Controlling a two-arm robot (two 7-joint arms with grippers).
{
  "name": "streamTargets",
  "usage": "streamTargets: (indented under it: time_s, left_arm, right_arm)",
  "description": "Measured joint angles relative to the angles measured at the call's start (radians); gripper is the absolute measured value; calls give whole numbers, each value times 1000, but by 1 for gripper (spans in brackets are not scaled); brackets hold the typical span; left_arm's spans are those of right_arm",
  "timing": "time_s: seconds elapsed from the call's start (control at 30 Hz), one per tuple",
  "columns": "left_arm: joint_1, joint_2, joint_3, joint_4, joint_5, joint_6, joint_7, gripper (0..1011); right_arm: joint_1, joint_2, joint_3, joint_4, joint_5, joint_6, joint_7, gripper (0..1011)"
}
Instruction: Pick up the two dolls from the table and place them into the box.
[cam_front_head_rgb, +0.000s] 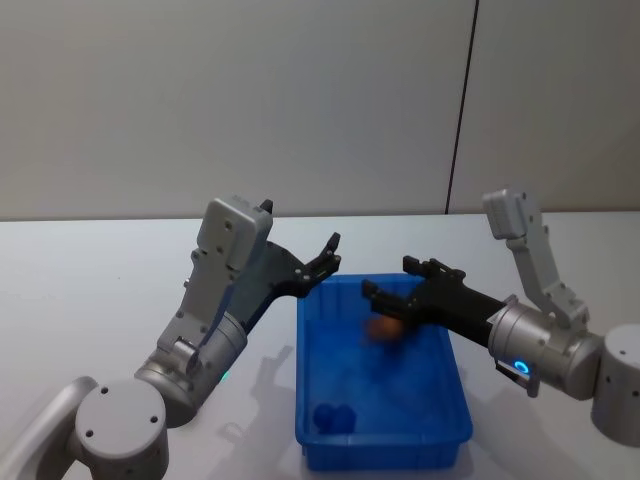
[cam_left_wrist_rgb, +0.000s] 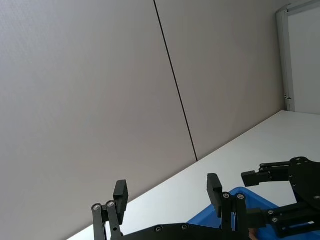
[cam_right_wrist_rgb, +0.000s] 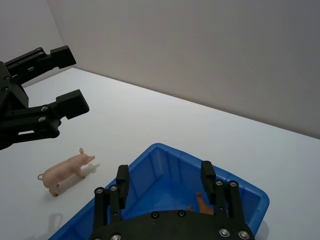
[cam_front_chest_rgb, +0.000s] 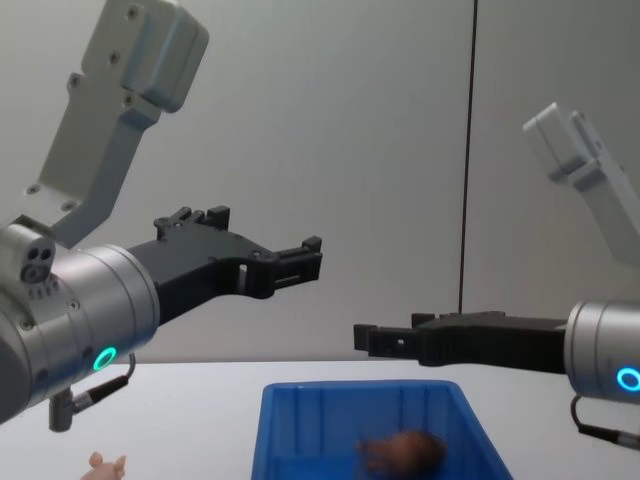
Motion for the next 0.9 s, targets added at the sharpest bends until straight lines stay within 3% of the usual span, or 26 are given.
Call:
streamTargets:
  time_s: [0.23, 0.57, 0.9]
  left_arm:
    - [0, 0, 0, 0, 0, 0, 0, 1001]
    - [0, 0, 0, 0, 0, 0, 0, 1001]
    - [0, 0, 0, 0, 0, 0, 0, 1001]
  right_arm:
    - [-16, 16, 6, -22, 6, -43, -1, 998]
    - [-61, 69, 38, -83, 36, -87, -20, 1001]
    - [-120, 154, 92, -144, 86, -107, -34, 1001]
